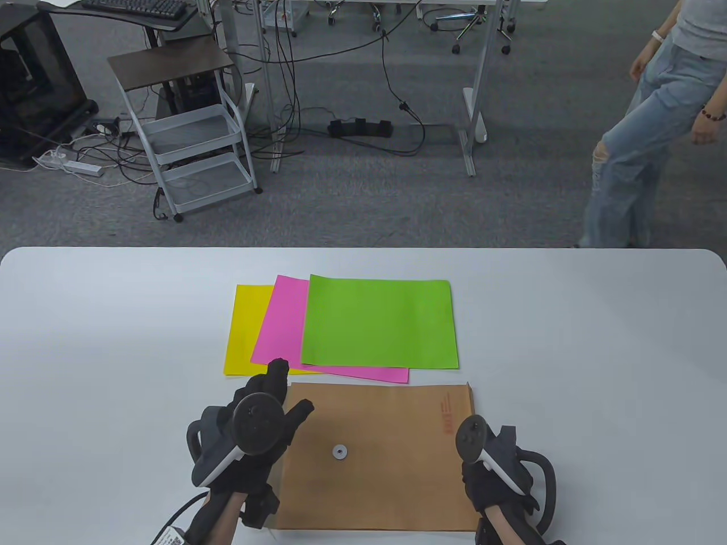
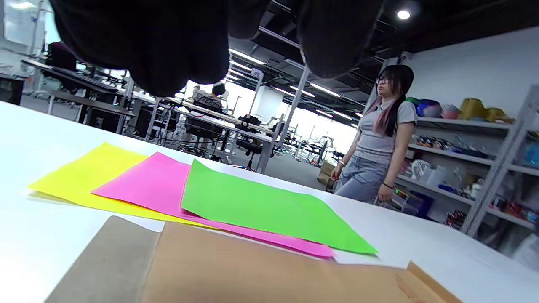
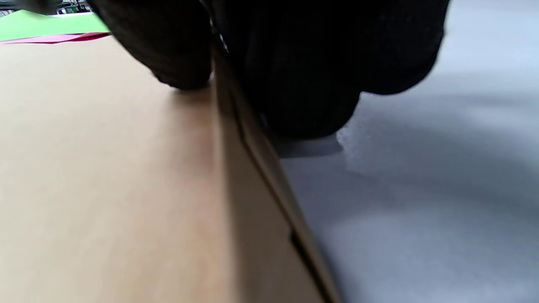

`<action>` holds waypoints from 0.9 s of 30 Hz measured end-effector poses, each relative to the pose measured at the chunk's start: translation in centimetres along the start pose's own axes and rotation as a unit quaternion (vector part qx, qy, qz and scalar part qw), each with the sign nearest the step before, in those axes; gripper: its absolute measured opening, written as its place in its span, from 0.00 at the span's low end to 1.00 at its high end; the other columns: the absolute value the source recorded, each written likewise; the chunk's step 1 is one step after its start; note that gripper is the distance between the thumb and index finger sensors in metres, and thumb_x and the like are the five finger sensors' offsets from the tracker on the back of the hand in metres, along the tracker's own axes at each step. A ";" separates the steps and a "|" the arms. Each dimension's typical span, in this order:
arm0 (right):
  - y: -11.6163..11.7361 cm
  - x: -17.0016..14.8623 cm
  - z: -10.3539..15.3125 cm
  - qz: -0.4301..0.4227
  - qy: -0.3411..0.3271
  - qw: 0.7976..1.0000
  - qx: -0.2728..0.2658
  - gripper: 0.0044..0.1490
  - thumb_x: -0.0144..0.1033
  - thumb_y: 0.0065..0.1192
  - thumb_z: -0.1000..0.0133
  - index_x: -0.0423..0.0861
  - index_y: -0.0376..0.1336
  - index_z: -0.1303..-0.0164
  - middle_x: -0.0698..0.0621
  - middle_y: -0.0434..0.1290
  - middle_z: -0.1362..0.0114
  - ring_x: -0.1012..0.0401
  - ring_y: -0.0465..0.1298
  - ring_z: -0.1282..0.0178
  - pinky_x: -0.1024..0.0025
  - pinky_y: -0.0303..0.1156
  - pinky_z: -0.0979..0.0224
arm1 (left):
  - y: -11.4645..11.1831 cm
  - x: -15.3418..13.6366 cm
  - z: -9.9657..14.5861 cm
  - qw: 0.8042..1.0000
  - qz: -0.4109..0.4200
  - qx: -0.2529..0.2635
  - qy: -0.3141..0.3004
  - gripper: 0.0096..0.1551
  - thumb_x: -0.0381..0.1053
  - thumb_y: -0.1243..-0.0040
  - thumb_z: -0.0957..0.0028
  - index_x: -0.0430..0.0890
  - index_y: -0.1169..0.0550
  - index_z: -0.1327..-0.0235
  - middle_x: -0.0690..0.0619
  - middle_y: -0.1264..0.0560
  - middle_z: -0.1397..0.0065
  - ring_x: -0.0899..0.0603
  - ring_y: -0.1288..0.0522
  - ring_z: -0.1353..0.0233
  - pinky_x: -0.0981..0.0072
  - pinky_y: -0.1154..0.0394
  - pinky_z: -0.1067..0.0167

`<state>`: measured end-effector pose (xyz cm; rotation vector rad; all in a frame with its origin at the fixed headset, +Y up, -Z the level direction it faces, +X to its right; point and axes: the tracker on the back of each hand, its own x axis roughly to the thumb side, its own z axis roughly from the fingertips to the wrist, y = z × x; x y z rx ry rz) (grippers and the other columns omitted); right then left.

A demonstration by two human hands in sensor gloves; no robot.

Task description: Insert cardstock into document pouch

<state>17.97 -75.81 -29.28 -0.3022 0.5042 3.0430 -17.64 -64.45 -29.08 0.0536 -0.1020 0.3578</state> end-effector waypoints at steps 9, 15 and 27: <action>0.0 -0.4 0.0 -0.023 -0.001 1.000 0.008 0.18 0.24 0.59 0.24 0.28 0.62 0.30 0.37 0.76 0.44 0.53 0.83 0.55 0.56 0.77 0.48 | -2.1 1.0 -7.6 0.996 -0.029 -0.070 0.041 0.44 0.57 0.37 0.33 0.35 0.38 0.13 0.36 0.25 0.23 0.29 0.21 0.30 0.37 0.26 0.33; 0.2 0.0 0.1 0.003 -0.006 1.000 -0.001 0.18 0.24 0.58 0.23 0.28 0.62 0.31 0.37 0.76 0.45 0.53 0.82 0.55 0.56 0.77 0.48 | -4.7 0.4 -12.8 0.989 -0.068 -0.113 0.068 0.46 0.59 0.40 0.33 0.34 0.39 0.12 0.35 0.26 0.21 0.28 0.22 0.28 0.35 0.27 0.32; 0.3 0.1 0.0 -0.002 -0.005 1.000 0.000 0.30 0.35 0.60 0.33 0.27 0.61 0.31 0.37 0.76 0.45 0.53 0.82 0.55 0.55 0.77 0.48 | -10.8 -2.8 -17.3 0.977 -0.058 -0.177 0.107 0.54 0.66 0.50 0.30 0.31 0.50 0.09 0.29 0.37 0.14 0.16 0.37 0.21 0.18 0.40 0.30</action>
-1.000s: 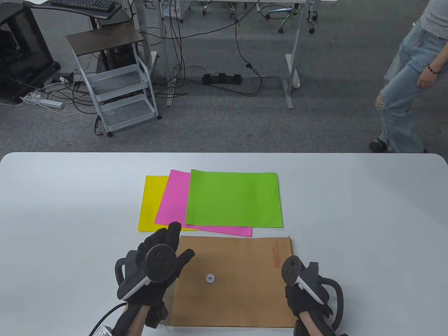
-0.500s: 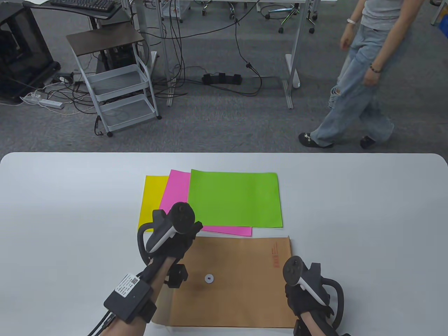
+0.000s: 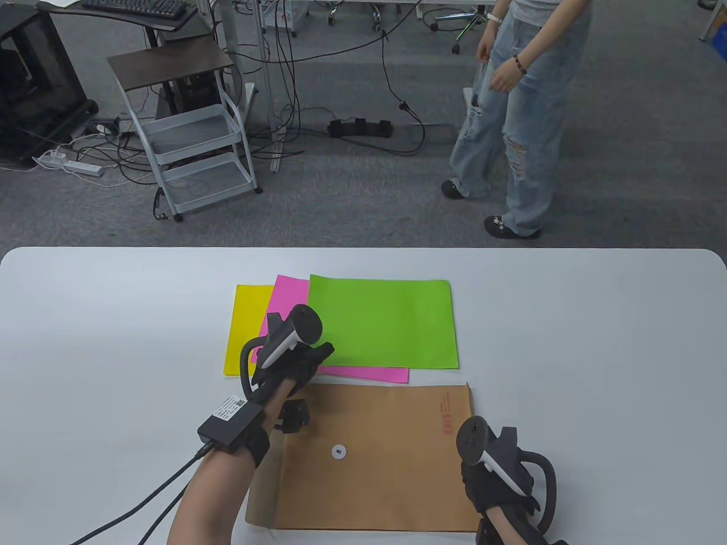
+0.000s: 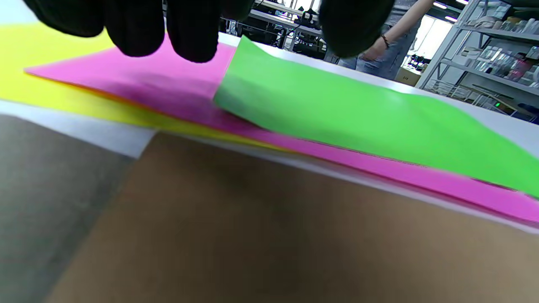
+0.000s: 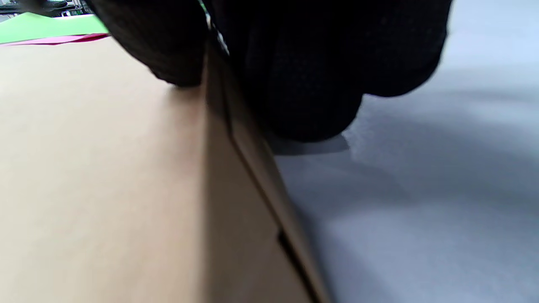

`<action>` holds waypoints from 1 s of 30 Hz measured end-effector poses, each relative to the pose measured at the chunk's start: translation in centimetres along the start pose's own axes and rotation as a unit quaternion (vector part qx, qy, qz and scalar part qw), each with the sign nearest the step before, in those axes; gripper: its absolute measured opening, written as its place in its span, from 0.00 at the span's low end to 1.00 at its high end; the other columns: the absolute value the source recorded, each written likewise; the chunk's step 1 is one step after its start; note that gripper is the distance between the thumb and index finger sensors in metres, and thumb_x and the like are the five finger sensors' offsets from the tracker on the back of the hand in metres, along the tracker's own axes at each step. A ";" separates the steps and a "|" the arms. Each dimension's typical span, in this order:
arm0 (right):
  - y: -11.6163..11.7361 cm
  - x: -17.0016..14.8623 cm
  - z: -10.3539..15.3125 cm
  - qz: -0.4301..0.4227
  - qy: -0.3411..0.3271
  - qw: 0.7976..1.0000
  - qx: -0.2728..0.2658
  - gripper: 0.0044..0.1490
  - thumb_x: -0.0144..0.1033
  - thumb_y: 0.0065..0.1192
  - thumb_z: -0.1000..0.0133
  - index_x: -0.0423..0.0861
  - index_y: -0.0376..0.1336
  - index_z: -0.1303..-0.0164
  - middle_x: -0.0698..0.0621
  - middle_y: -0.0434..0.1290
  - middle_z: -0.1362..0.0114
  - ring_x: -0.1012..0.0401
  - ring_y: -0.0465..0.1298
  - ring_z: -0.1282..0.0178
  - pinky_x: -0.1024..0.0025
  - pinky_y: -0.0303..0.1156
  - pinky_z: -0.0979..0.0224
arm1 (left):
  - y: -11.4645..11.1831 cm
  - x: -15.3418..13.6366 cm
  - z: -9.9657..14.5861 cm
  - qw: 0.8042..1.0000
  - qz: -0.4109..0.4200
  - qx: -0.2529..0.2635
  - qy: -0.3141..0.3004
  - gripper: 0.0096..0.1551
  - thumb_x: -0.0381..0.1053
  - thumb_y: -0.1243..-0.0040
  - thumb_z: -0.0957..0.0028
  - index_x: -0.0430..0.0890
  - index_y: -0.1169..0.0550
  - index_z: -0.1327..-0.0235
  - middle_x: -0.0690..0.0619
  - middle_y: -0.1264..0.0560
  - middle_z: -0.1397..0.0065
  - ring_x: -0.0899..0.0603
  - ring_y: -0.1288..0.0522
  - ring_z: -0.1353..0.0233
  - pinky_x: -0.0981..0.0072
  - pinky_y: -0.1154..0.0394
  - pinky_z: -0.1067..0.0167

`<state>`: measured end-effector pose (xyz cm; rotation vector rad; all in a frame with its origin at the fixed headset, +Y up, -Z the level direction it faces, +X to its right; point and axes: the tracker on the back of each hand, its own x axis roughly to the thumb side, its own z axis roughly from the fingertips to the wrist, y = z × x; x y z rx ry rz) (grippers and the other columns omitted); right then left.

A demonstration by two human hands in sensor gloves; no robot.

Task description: Insert cardstock into document pouch

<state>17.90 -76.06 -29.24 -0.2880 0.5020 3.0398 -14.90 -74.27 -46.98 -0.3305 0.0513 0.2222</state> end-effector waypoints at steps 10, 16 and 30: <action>0.0 0.1 0.0 0.004 0.002 1.000 -0.002 0.31 0.36 0.60 0.34 0.27 0.61 0.31 0.37 0.76 0.45 0.53 0.82 0.55 0.55 0.77 0.48 | -1.9 1.2 -0.9 0.997 -0.063 0.011 0.036 0.60 0.69 0.52 0.31 0.24 0.52 0.10 0.26 0.36 0.18 0.16 0.36 0.23 0.15 0.41 0.32; 0.0 0.1 0.0 0.002 0.004 1.000 -0.001 0.31 0.36 0.60 0.34 0.27 0.61 0.31 0.37 0.76 0.45 0.53 0.82 0.55 0.55 0.77 0.48 | -2.5 1.3 -1.2 0.994 -0.092 0.033 0.053 0.62 0.68 0.45 0.33 0.23 0.49 0.11 0.29 0.34 0.21 0.18 0.33 0.25 0.16 0.39 0.33; 0.0 0.3 0.0 0.009 0.008 1.000 -0.003 0.30 0.35 0.60 0.33 0.27 0.61 0.31 0.37 0.76 0.45 0.53 0.82 0.55 0.54 0.77 0.48 | -1.8 0.8 -1.4 0.994 -0.071 0.032 0.071 0.57 0.60 0.36 0.37 0.25 0.44 0.12 0.38 0.29 0.25 0.24 0.30 0.26 0.20 0.38 0.32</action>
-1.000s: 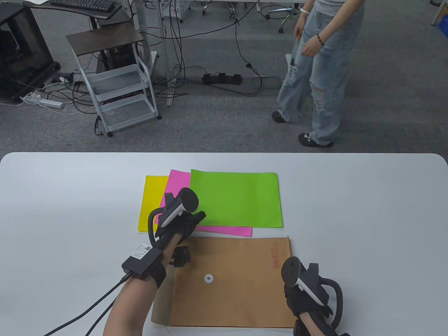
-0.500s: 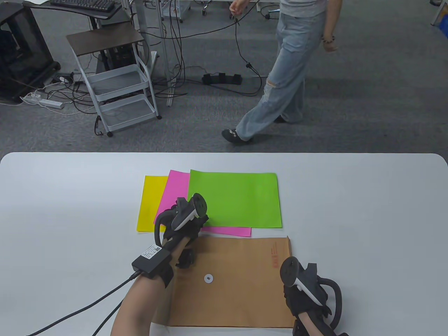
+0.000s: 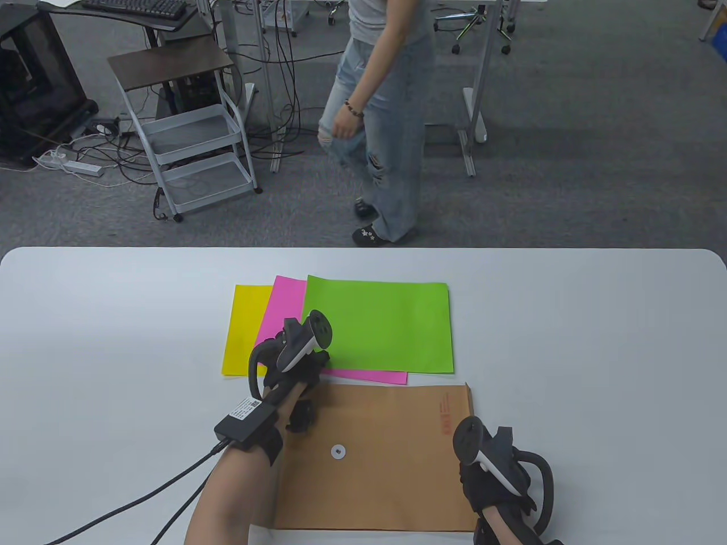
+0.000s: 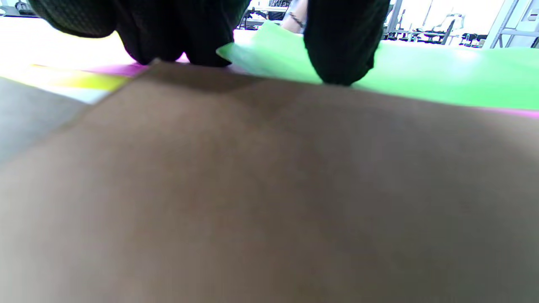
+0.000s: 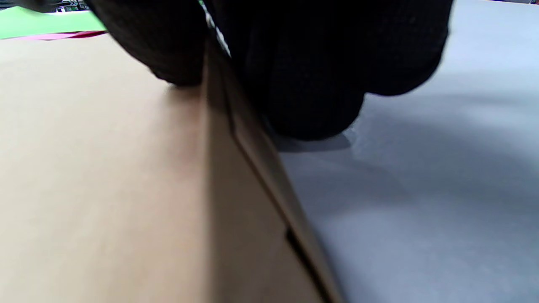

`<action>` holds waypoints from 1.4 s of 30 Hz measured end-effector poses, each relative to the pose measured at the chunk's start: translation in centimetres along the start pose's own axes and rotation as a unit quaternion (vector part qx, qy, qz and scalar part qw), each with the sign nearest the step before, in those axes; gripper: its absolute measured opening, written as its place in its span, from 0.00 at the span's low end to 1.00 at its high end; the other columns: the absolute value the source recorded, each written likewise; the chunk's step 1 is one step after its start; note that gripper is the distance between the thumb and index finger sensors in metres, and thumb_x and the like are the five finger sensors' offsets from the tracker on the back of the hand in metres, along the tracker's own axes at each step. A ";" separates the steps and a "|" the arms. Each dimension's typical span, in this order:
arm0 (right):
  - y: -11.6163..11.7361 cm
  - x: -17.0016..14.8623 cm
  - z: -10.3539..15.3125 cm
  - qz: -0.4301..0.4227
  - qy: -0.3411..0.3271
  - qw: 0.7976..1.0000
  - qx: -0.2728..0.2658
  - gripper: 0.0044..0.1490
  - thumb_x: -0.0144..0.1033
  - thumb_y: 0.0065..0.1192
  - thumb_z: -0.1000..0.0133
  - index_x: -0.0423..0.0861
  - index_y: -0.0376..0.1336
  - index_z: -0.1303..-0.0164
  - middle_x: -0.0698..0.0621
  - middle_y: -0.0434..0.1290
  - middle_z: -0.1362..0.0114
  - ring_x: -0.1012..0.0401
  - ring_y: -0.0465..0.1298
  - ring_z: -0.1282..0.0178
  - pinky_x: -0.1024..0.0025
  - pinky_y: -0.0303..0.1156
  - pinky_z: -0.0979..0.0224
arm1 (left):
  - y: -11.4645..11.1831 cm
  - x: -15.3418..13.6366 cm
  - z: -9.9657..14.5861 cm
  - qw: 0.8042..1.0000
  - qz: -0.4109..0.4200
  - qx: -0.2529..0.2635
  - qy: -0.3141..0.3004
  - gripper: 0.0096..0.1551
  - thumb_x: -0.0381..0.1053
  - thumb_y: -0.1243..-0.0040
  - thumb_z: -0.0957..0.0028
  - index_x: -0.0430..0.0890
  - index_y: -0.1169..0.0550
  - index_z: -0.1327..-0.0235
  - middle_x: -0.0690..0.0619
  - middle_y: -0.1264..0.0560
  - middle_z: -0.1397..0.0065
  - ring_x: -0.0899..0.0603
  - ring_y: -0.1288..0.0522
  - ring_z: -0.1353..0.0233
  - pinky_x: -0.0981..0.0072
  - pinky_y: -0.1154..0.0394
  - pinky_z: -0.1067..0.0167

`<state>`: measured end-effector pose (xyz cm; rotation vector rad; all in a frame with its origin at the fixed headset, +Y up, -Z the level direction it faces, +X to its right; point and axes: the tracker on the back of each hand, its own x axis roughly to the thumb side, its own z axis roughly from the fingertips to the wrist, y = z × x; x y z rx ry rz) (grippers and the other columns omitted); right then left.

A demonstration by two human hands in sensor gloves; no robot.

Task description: Insert cardstock into document pouch

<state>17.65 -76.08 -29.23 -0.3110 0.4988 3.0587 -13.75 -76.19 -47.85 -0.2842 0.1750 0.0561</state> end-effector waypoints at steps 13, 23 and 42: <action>0.0 0.0 0.0 -0.002 0.002 1.000 0.001 0.30 0.35 0.60 0.33 0.27 0.61 0.31 0.37 0.76 0.45 0.52 0.82 0.55 0.54 0.77 0.48 | 0.3 -0.5 -0.3 0.999 -0.001 0.039 0.027 0.39 0.56 0.31 0.39 0.35 0.28 0.23 0.55 0.19 0.39 0.36 0.22 0.31 0.23 0.31 0.34; 0.1 -0.1 0.0 -0.011 0.001 1.000 0.001 0.37 0.41 0.60 0.40 0.27 0.61 0.31 0.37 0.76 0.45 0.53 0.82 0.54 0.54 0.77 0.47 | 1.9 -2.8 0.7 0.981 0.184 0.036 0.040 0.22 0.51 0.36 0.33 0.43 0.23 0.32 0.57 0.16 0.42 0.39 0.19 0.32 0.26 0.33 0.31; 0.0 -1.1 -0.3 -0.052 0.001 0.999 0.011 0.18 0.25 0.59 0.24 0.29 0.61 0.31 0.38 0.76 0.45 0.53 0.82 0.55 0.55 0.77 0.47 | 13.5 -4.1 12.9 0.967 0.209 0.142 -0.029 0.21 0.43 0.40 0.32 0.37 0.25 0.30 0.44 0.14 0.41 0.47 0.08 0.54 0.60 0.13 0.54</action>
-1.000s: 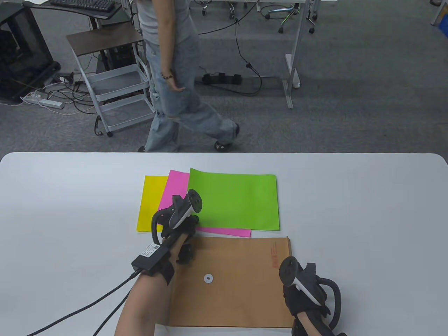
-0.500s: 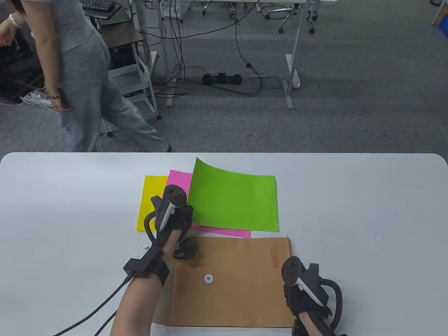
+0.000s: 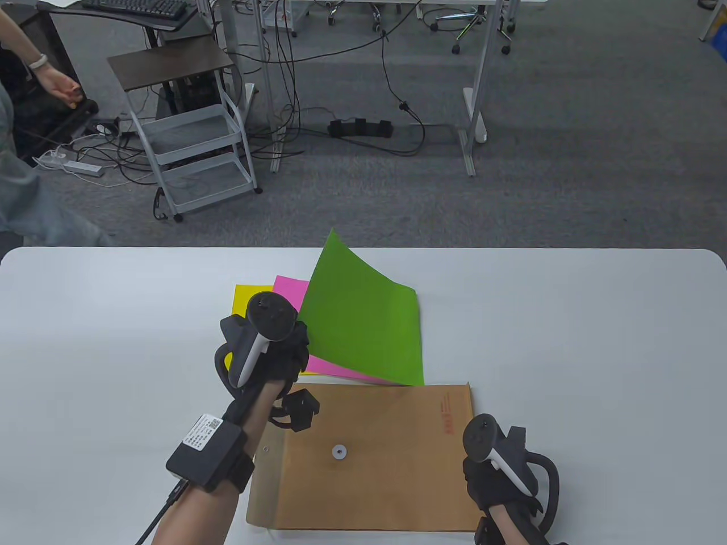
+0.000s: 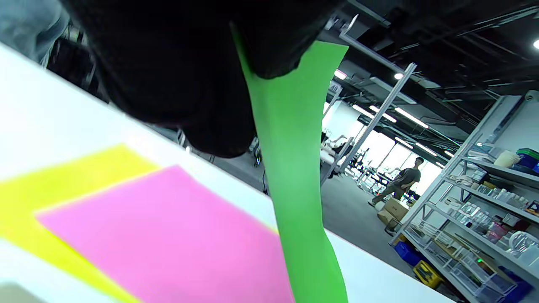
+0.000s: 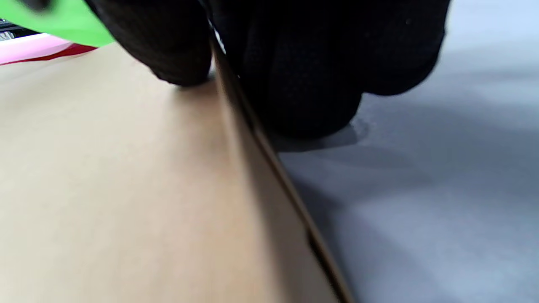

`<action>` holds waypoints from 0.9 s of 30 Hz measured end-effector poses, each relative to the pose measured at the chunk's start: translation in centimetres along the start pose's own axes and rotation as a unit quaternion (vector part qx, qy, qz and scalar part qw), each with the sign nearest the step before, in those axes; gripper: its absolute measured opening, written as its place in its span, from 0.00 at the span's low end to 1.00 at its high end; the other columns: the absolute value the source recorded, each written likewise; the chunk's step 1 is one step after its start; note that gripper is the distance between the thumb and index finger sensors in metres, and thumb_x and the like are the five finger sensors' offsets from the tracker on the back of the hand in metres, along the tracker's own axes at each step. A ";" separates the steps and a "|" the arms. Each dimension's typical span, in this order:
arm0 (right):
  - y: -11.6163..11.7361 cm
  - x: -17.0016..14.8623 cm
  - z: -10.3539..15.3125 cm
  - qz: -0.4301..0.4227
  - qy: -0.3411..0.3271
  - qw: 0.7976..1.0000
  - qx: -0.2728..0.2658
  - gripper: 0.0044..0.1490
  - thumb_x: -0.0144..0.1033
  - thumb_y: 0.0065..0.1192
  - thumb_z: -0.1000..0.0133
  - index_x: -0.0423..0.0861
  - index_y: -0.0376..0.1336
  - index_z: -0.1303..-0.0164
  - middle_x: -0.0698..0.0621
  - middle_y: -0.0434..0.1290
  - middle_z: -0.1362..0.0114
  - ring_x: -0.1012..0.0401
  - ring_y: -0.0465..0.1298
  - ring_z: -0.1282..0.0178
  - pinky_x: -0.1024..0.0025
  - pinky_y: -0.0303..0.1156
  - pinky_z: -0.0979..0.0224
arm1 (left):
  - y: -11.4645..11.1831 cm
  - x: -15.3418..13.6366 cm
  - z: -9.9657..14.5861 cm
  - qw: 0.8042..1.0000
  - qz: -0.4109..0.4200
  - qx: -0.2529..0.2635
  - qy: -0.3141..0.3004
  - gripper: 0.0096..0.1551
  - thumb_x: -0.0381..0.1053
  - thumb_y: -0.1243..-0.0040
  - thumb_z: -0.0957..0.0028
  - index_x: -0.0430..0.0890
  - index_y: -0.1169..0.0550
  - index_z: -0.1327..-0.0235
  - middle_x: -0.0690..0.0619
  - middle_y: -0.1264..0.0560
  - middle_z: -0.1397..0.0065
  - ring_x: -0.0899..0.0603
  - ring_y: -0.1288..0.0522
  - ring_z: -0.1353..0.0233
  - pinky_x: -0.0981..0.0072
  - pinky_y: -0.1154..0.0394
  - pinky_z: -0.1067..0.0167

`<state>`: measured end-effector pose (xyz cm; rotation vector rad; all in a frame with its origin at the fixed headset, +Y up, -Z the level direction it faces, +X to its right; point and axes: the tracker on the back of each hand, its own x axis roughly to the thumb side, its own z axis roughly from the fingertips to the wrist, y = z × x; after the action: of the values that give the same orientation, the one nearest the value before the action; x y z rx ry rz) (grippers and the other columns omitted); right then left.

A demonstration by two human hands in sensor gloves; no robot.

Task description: Insert cardstock into document pouch

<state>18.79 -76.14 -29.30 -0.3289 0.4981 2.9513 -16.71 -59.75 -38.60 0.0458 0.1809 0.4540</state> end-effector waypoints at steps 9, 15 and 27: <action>0.0 -0.4 -0.1 -0.010 -0.001 1.000 0.001 0.36 0.41 0.60 0.40 0.30 0.61 0.30 0.39 0.76 0.45 0.54 0.82 0.54 0.55 0.77 0.47 | 10.0 -0.4 5.1 0.994 -0.082 0.077 0.006 0.20 0.40 0.43 0.31 0.37 0.27 0.29 0.42 0.16 0.38 0.43 0.11 0.50 0.53 0.16 0.48; 0.0 -0.7 -0.1 -0.024 0.000 1.000 0.002 0.35 0.41 0.60 0.40 0.31 0.61 0.30 0.40 0.76 0.44 0.54 0.82 0.54 0.55 0.76 0.46 | 14.4 -3.2 7.3 0.992 -0.101 0.065 0.042 0.18 0.40 0.42 0.30 0.38 0.25 0.31 0.41 0.15 0.41 0.41 0.12 0.52 0.49 0.18 0.47; 0.1 -0.3 0.1 0.005 -0.006 1.000 0.001 0.34 0.40 0.60 0.38 0.30 0.60 0.30 0.40 0.75 0.44 0.54 0.82 0.54 0.54 0.76 0.46 | 17.2 -9.0 8.9 0.975 -0.184 0.038 0.116 0.17 0.40 0.43 0.30 0.38 0.23 0.31 0.41 0.15 0.42 0.40 0.13 0.53 0.47 0.19 0.46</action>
<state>19.03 -76.24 -29.11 -0.3085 0.5021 2.9598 -30.39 -48.32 -26.96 0.0335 0.4288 0.0796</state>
